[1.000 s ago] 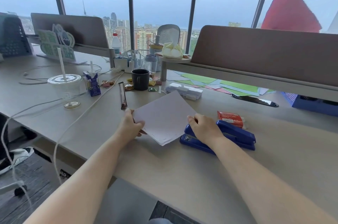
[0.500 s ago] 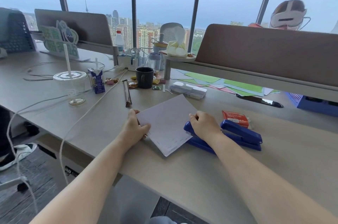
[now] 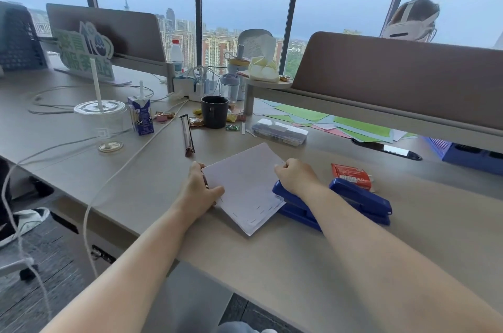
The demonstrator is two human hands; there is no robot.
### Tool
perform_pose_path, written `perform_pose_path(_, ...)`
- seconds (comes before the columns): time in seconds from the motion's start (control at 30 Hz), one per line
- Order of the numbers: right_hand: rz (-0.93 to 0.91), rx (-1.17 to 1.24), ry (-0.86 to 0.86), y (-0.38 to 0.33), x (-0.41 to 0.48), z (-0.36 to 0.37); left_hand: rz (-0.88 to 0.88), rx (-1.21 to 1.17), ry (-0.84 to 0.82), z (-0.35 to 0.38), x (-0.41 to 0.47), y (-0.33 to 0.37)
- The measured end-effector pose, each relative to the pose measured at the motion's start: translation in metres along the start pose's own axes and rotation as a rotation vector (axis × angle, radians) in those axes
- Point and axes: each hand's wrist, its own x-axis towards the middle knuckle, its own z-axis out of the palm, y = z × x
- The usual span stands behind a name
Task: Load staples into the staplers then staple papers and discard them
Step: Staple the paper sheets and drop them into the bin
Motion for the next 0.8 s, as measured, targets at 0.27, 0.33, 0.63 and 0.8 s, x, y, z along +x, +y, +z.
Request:
perform_pose_path(0.27, 0.059, -0.072, -0.042, 0.003, 0.008, 0.011, -0.002, 0.047, -0.004, 0.0, 0.0, -0.001)
perform_pose_path(0.33, 0.059, -0.134, -0.026, 0.004, 0.011, 0.012, 0.002, 0.071, 0.0, 0.0, 0.0, 0.0)
perform_pose_path(0.63, 0.089, -0.29, -0.079, 0.002, 0.019, 0.014, -0.039, 0.073, 0.016, 0.0, 0.003, 0.002)
perform_pose_path(0.8, 0.098, -0.349, -0.117, 0.003, 0.022, 0.015, -0.041, 0.07, 0.066, 0.002, 0.004, 0.007)
